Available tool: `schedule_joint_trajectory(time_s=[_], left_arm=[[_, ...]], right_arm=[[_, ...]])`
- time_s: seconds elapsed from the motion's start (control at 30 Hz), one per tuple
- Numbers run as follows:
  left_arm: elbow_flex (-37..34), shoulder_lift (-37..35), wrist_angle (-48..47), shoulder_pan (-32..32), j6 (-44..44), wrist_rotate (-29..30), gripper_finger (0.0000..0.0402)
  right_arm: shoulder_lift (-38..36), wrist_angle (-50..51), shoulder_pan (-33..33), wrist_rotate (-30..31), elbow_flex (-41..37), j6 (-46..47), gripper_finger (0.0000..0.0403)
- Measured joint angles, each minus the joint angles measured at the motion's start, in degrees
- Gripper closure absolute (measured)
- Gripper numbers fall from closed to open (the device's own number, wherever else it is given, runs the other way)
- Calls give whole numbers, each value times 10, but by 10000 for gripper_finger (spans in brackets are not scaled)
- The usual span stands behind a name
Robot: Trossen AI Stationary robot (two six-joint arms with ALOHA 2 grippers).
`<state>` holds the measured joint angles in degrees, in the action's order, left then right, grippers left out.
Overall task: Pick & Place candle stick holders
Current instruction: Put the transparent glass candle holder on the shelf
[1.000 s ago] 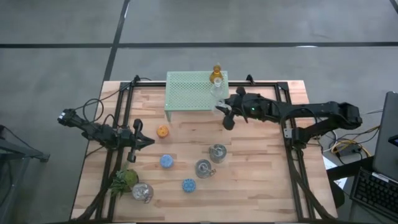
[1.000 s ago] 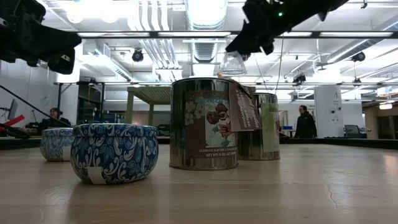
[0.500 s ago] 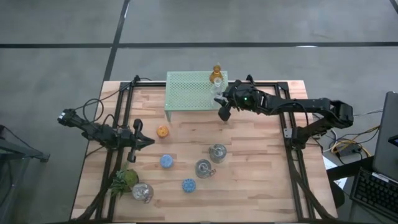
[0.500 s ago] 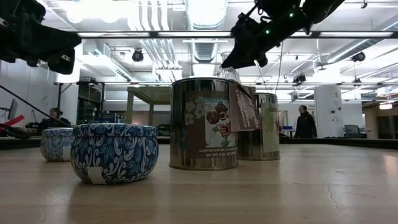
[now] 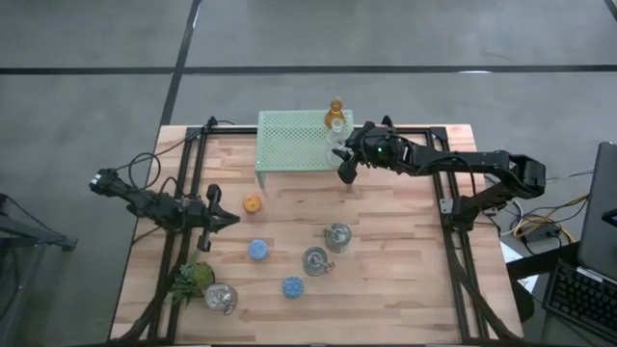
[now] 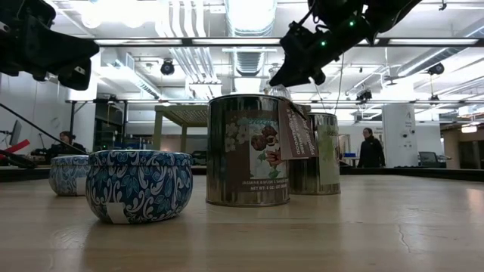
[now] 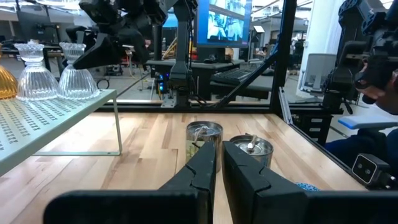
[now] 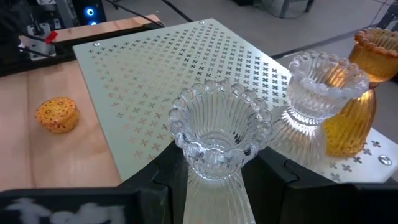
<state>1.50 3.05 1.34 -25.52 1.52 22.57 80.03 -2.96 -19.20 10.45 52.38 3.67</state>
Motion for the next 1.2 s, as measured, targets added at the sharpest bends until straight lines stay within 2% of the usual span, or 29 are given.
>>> schedule_joint_trajectory(time_s=[0.2,0.83,0.97,1.2], left_arm=[[0,0,0,0,0,0,371],[0,0,0,0,0,0,371],[0,0,0,0,0,0,371],[0,0,0,0,0,0,371]], right_arm=[[0,-4,0,0,-1,-2,271],[10,-11,0,2,-1,-7,263],[10,-7,0,2,-1,-7,245],[9,-4,1,1,-1,-9,188]])
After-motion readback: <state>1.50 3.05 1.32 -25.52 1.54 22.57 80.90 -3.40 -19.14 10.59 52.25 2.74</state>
